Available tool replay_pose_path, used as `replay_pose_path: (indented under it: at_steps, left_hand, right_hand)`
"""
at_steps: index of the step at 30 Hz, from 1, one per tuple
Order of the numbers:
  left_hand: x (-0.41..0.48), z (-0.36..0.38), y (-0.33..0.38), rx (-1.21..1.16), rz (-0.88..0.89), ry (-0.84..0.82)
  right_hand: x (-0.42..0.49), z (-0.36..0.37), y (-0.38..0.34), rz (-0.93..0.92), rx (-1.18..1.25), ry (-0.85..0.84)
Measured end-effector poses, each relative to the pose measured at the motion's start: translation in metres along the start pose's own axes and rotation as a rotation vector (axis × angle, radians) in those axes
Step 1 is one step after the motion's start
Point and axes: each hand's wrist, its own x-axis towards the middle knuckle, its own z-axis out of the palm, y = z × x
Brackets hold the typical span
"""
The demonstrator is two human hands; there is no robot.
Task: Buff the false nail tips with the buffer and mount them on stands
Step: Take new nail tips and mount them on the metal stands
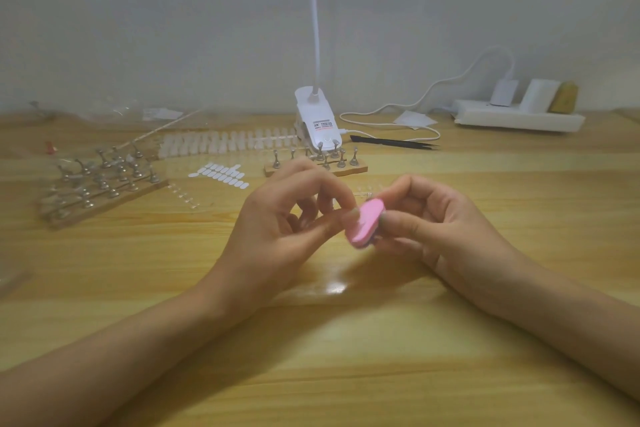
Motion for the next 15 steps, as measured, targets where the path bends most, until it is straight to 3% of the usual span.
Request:
replay_pose_path:
  at_steps: [15]
  left_hand:
    - [-0.0003, -0.0007, -0.0017, 0.036, 0.019, -0.010]
  right_hand:
    - [-0.0011, -0.0001, -0.0021, 0.018, 0.008, 0.025]
